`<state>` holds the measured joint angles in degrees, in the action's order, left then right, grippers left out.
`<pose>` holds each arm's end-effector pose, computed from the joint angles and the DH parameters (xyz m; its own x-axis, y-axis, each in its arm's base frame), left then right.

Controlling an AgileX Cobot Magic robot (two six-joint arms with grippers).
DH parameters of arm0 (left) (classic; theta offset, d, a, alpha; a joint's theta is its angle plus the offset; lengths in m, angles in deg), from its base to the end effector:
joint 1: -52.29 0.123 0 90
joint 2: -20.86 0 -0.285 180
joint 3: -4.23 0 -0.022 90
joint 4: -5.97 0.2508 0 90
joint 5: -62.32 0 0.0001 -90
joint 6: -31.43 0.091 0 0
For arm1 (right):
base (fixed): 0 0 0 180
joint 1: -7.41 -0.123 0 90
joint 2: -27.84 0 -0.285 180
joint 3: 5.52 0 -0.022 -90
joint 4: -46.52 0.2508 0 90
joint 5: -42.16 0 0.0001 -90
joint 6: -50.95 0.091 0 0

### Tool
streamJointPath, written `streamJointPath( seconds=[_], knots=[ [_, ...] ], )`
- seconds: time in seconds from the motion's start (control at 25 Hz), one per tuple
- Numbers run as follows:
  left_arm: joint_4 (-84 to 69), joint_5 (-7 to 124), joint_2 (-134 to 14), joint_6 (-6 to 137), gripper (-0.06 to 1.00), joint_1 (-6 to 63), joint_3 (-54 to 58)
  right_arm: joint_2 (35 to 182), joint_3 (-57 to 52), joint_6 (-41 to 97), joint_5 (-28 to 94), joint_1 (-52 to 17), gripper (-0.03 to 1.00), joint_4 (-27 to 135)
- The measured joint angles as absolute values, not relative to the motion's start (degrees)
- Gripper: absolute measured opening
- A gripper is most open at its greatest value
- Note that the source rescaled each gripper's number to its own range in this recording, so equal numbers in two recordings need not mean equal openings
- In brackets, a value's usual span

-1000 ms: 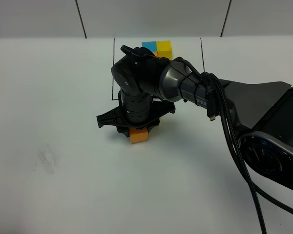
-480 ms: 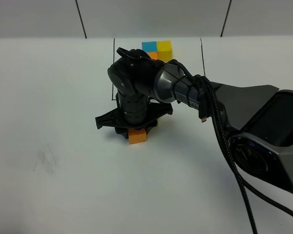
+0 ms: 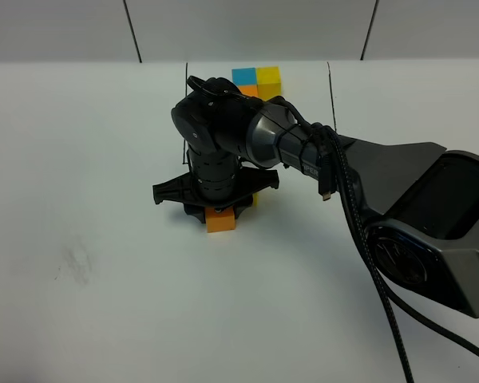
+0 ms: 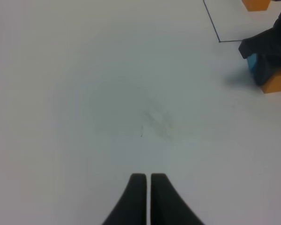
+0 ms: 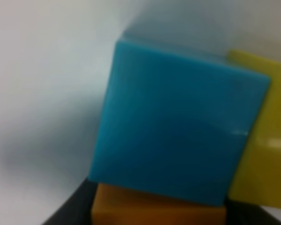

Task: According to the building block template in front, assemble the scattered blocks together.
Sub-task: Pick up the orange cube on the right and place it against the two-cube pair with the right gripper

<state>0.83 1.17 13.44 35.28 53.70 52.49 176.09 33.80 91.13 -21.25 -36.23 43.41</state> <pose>-0.0067 -0.0073 0.2785 -0.4485 0.0127 -0.8937 0.0562 0.9983 -0.0140 0.3640 0.3410 0.1223 -0.9879 -0.0775 -0.1345 -0.0844 0.9954 0.0464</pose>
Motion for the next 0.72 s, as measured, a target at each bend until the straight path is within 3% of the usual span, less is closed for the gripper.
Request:
streamJointPath(
  seconds=[0.72],
  knots=[
    [0.83,1.17,13.44,35.28,0.00,53.70,52.49,176.09,33.85,96.76,-18.87,-35.32,0.51,47.22]
  ],
)
